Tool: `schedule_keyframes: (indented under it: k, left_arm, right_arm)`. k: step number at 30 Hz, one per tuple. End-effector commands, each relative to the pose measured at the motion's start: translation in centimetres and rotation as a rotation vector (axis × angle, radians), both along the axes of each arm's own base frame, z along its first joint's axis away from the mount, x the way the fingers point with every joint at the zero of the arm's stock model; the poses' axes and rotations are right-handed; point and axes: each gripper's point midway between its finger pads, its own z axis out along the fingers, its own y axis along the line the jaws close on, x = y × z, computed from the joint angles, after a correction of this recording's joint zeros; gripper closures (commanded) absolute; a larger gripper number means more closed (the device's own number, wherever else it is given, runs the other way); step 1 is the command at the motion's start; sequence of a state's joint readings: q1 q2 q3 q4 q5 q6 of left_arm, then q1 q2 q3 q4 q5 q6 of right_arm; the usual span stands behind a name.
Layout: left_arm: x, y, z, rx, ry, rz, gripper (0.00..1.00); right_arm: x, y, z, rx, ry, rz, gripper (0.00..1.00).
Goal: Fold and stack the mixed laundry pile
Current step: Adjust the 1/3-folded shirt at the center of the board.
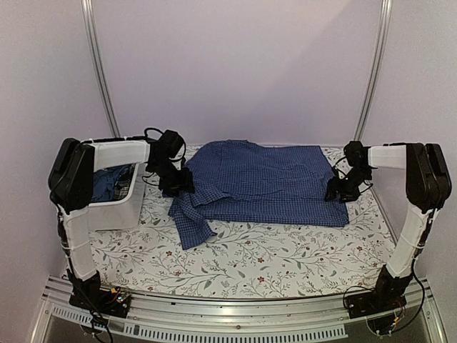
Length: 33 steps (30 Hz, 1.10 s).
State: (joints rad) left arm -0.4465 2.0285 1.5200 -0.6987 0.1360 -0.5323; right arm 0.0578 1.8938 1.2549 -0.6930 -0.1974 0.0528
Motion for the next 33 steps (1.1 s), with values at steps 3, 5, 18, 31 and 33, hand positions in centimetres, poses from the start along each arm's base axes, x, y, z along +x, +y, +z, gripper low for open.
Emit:
schedule_keyframes:
  k: [3, 5, 18, 31, 33]
  left_arm:
    - [-0.6, 0.5, 6.8, -0.126, -0.204, -0.047, 0.34]
    - [-1.5, 0.0, 7.2, -0.146, -0.213, -0.117, 0.33]
    - [0.5, -6.3, 3.9, 0.051, -0.194, -0.525, 0.25]
    - [0.2, -6.7, 0.5, 0.070, -0.123, -0.543, 0.22]
    - [0.3, -6.6, 0.2, 0.078, -0.117, -0.539, 0.22]
  right_arm:
    - [0.5, 1.7, 5.0, 0.080, -0.133, 0.041, 0.35]
    - [0.7, 1.5, 5.2, 0.060, -0.155, 0.061, 0.36]
    - [2.7, -0.8, 1.2, -0.113, -0.091, 0.118, 0.37]
    - [1.7, 1.6, -0.7, 0.028, -0.050, 0.158, 0.55]
    - [1.7, 1.7, -1.0, 0.030, -0.043, 0.157, 0.59]
